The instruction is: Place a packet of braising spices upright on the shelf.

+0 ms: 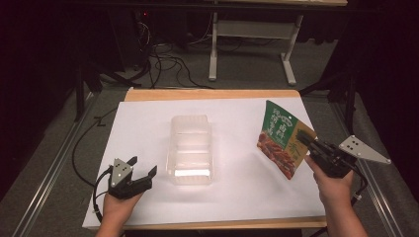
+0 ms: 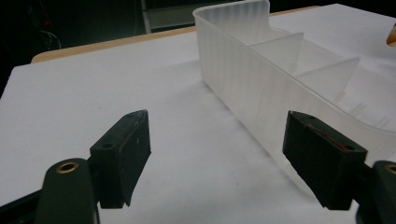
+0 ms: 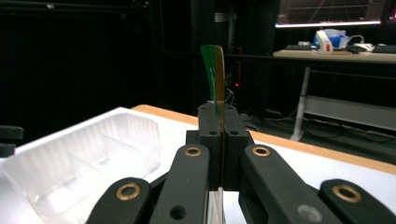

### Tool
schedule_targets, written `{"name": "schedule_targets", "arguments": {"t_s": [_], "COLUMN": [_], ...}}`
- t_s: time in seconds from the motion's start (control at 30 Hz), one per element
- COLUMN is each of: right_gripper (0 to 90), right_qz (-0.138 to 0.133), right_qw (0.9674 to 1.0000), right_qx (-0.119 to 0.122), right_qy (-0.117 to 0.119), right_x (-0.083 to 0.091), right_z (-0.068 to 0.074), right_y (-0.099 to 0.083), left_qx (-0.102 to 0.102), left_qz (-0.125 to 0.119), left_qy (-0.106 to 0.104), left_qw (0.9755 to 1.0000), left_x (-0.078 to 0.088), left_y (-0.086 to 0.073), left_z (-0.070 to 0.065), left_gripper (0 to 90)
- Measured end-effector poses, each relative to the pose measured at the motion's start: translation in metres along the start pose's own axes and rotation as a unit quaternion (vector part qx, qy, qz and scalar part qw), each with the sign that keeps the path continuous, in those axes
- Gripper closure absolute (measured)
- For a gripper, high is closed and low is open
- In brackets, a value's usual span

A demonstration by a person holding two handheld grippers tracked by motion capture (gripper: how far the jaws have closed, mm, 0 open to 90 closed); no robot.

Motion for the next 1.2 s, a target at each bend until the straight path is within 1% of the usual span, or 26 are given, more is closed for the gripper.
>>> {"name": "schedule_targets", "arguments": {"t_s": [0.07, 0.2, 0.33, 0.53, 0.67, 0.9, 1.2], "right_gripper": [90.0, 90.0, 90.0, 90.0, 90.0, 90.0, 90.0], "right_qz": [-0.005, -0.013, -0.015, -0.017, -0.02, -0.024, -0.032], "right_qw": [1.0, 0.9996, 0.9993, 0.9986, 0.9977, 0.9961, 0.9935], "right_qx": [0.003, -0.006, -0.001, -0.001, 0.005, 0.008, 0.004], "right_qy": [0.006, 0.024, 0.035, 0.05, 0.065, 0.085, 0.109], "right_x": [-0.004, -0.014, -0.022, -0.036, -0.045, -0.059, -0.076], "right_z": [0.004, 0.012, 0.022, 0.038, 0.05, 0.069, 0.091], "right_y": [0.004, 0.01, 0.015, 0.019, 0.023, 0.029, 0.033], "left_qx": [-0.001, -0.002, -0.002, 0.0, 0.001, 0.0, 0.0], "left_qz": [-0.001, 0.0, 0.001, 0.001, 0.002, 0.0, -0.009], "left_qy": [0.0, -0.001, -0.001, -0.001, 0.0, 0.003, 0.002], "left_qw": [1.0, 1.0, 1.0, 1.0, 1.0, 1.0, 1.0], "left_x": [0.0, -0.001, -0.001, -0.001, -0.001, -0.001, 0.002], "left_y": [0.0, 0.0, 0.0, -0.001, -0.001, -0.001, 0.001], "left_z": [0.0, -0.001, -0.001, 0.0, 0.0, 0.002, 0.003], "left_gripper": [23.8, 23.8, 23.8, 23.9, 23.9, 23.8, 23.5]}}
Point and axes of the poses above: each handheld gripper's, and its own axes: x roughly backward along the jaws, y roughly out of its top, z roughly to its left, the point moved 10 cm from there along -x, roughly forward along the jaws, and after that the axes turned 2 degrees about y, right-handed, at the moved point
